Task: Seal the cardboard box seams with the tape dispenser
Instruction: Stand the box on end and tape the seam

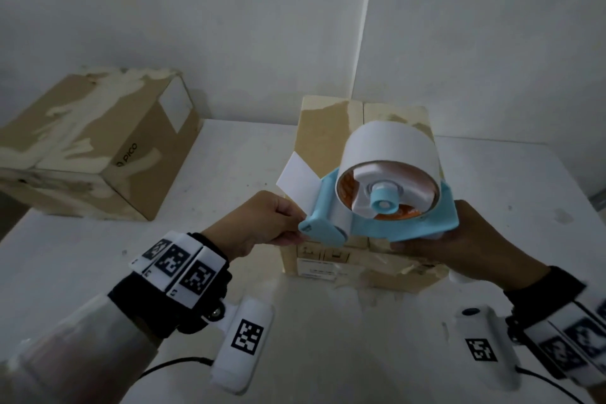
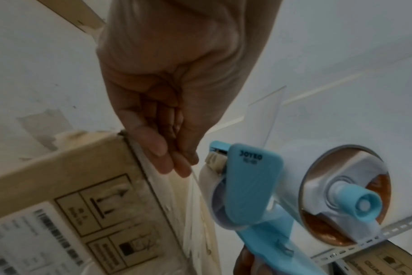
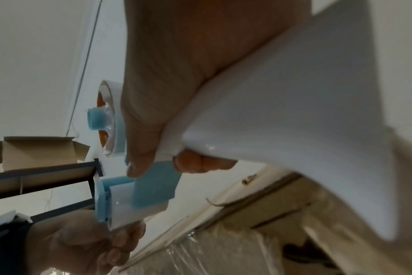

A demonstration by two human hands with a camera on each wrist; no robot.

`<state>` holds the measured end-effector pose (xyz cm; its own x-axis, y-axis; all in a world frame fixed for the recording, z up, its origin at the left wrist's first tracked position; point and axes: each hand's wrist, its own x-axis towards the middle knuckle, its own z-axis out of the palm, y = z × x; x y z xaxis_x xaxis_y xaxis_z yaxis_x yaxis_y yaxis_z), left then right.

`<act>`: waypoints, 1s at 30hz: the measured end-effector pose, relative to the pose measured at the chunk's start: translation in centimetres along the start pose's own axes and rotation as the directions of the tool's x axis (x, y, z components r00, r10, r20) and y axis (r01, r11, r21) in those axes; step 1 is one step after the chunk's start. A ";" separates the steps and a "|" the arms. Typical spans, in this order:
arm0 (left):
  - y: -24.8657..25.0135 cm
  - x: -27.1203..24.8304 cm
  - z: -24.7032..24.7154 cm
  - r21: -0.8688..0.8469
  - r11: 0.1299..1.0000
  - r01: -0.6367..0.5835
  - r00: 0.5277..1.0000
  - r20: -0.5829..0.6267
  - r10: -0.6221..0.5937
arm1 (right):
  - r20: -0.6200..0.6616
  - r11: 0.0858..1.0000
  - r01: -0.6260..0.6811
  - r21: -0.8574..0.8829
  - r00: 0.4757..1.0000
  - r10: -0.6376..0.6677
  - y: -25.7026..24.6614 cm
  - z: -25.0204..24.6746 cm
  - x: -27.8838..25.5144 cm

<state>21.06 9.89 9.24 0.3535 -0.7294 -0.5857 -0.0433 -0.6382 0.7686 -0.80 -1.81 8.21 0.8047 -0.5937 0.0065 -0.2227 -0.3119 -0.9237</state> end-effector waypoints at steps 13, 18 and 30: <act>-3.4 0.0 -2.0 0.012 1.000 -0.006 0.996 -0.088 0.007 | 0.024 0.995 -0.098 -0.017 0.995 0.099 0.3 -0.5 -0.4; -3.8 0.0 -2.4 -0.002 1.000 0.014 0.996 -0.088 -0.014 | 0.056 0.994 -0.107 -0.031 0.993 0.109 0.1 0.3 -0.1; -5.1 0.5 -3.1 -0.038 0.999 0.031 0.993 -0.111 -0.035 | 0.069 0.988 -0.102 -0.117 0.991 0.111 0.4 1.2 0.5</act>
<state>24.41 13.56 5.81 0.4564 -0.6745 -0.5803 0.0037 -0.6507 0.7593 0.23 -1.33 7.42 0.8109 -0.5723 -0.1222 -0.3666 -0.3341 -0.8683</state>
